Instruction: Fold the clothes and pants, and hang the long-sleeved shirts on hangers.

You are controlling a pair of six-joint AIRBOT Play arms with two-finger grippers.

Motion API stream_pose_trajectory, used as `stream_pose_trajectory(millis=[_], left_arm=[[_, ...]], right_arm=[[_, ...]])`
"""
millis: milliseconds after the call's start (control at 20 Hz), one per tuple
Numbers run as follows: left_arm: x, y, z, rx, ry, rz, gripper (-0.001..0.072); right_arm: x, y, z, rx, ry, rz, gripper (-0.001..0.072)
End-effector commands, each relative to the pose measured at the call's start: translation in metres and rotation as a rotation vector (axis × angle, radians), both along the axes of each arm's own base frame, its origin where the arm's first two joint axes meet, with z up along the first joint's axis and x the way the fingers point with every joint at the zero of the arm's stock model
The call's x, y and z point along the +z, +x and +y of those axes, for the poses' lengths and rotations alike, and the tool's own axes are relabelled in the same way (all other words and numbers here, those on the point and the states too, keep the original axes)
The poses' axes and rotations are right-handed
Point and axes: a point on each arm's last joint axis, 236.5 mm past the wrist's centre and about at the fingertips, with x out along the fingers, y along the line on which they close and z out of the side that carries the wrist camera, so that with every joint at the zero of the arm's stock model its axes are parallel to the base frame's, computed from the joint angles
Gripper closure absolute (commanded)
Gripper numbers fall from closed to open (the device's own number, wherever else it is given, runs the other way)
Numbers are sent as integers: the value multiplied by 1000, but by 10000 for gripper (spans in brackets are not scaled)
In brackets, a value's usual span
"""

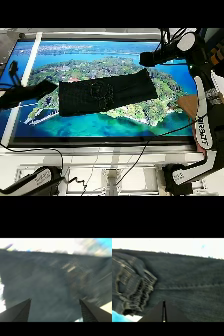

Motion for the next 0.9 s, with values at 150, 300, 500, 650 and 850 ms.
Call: stream_pose_trajectory(millis=[150,300,500,650,850], left_arm=[[-86,-47,55,-57,-53,261,5],[-111,-30,40,-118,-137,248,5],[-127,4,28,-141,-205,176,4],[-140,12,14,-178,-205,192,4],[-141,27,-19,-271,-123,142,5]], right_arm=[[-19,0,1,3,-2,29,687],[-19,-2,5,9,3,31,687],[-16,-6,15,26,32,39,687],[-14,-7,23,38,41,36,687],[-13,-9,33,55,43,27,687]])
